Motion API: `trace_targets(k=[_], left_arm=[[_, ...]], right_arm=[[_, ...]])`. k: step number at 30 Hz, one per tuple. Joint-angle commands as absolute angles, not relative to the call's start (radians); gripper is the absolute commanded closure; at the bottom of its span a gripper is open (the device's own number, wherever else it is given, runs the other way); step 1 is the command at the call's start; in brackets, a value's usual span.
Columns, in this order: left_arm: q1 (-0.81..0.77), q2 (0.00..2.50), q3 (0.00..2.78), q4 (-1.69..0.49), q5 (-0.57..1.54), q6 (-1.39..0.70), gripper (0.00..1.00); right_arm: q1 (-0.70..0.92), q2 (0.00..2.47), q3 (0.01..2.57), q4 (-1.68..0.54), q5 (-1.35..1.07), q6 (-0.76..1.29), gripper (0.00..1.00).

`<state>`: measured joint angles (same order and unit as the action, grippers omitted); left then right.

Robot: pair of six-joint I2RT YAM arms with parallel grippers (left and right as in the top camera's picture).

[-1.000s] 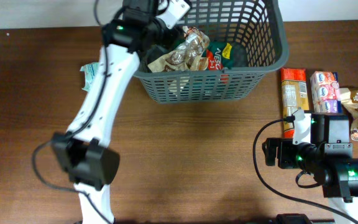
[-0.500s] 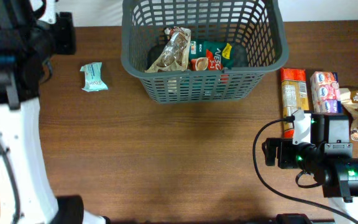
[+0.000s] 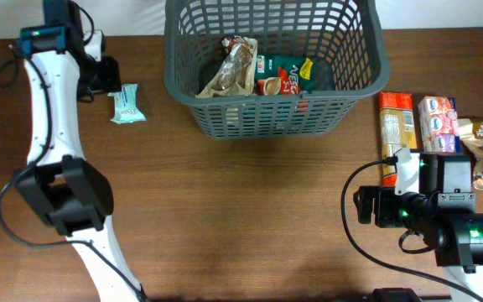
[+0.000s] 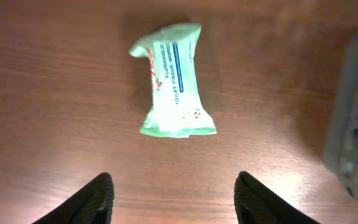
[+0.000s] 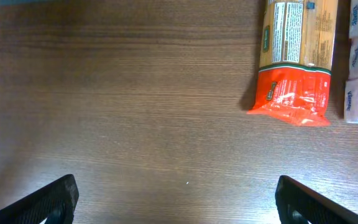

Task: Pack container
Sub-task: 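Grasp the mint-green flushable wipes pack with the left gripper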

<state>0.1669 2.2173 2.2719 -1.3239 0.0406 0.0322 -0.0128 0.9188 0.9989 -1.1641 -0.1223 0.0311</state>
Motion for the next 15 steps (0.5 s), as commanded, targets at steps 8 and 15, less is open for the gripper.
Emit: trace_targets(k=[8, 15], left_arm=[[0.173, 2.429, 2.271, -1.249, 0.064, -0.039, 0.43], [0.173, 2.516, 2.271, -1.169, 0.064, -0.042, 0.44]], right_arm=[[-0.007, 0.909, 1.018, -1.180, -0.133, 0.043, 0.01], [-0.007, 0.909, 1.018, -1.201, -0.206, 0.043, 0.01]])
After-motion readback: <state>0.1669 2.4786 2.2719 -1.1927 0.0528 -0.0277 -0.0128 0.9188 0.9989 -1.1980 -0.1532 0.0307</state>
